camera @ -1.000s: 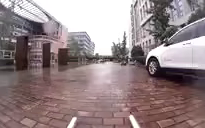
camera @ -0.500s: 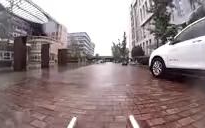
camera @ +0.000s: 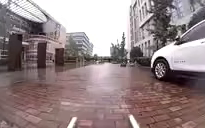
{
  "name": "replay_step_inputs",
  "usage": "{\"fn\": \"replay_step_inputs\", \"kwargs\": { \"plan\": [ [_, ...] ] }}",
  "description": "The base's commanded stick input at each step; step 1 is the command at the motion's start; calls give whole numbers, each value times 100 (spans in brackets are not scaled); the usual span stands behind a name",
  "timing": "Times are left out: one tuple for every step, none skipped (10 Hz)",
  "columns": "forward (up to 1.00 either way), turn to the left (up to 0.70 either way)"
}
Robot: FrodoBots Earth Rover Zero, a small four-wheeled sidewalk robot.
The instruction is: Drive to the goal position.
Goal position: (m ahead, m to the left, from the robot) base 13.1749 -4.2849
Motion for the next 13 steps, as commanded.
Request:
{"fn": "replay_step_inputs", "kwargs": {
  "plan": [
    [70,0],
    [70,0],
    [70,0],
    [70,0],
    [70,0],
    [70,0],
    [70,0],
    [70,0],
    [70,-3],
    [70,-11],
    [70,-14],
    [70,-14],
    [70,-14]
  ]
}}
